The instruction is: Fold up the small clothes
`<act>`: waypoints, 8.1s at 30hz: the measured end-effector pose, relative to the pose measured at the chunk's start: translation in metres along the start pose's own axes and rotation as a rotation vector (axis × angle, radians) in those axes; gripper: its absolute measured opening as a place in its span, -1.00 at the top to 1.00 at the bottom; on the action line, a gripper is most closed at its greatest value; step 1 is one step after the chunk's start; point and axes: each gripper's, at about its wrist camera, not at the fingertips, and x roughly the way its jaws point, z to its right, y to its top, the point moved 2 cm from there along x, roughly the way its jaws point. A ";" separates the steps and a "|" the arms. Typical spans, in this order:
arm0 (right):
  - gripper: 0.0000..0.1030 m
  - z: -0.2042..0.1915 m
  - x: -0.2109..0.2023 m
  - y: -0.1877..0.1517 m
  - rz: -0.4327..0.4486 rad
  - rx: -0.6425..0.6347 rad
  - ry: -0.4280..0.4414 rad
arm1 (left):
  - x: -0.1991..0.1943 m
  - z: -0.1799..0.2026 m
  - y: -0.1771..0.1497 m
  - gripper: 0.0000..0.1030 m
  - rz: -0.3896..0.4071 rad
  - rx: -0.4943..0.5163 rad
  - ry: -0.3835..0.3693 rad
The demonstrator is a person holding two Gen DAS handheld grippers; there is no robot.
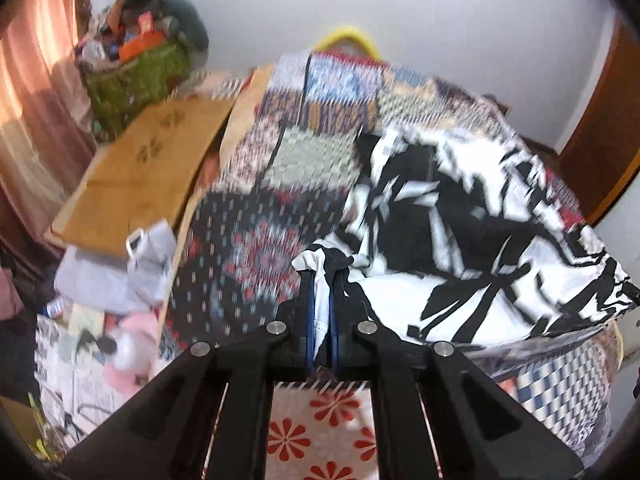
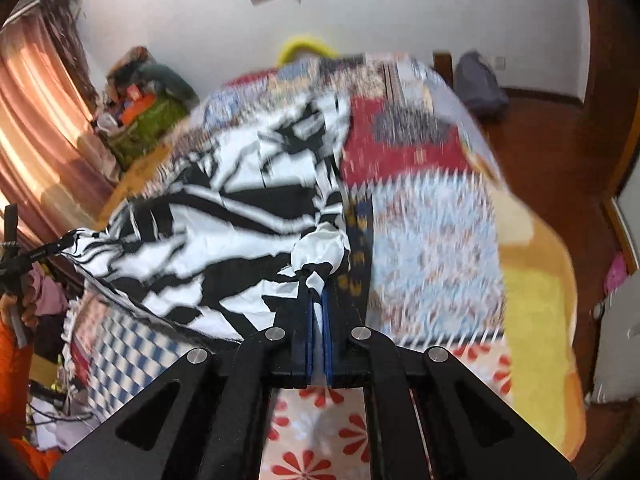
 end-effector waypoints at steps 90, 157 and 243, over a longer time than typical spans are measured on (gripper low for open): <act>-0.01 0.026 0.149 0.094 -0.144 -0.132 -0.099 | 0.208 0.024 0.069 -0.22 -0.300 -0.017 -0.017; 0.20 -0.105 0.228 0.128 -0.257 -0.407 0.076 | 0.188 0.105 0.032 -0.37 -0.248 0.252 -0.066; -0.05 -0.088 0.180 0.156 -0.026 -0.345 0.081 | 0.186 0.088 0.139 -0.36 -0.077 0.154 -0.044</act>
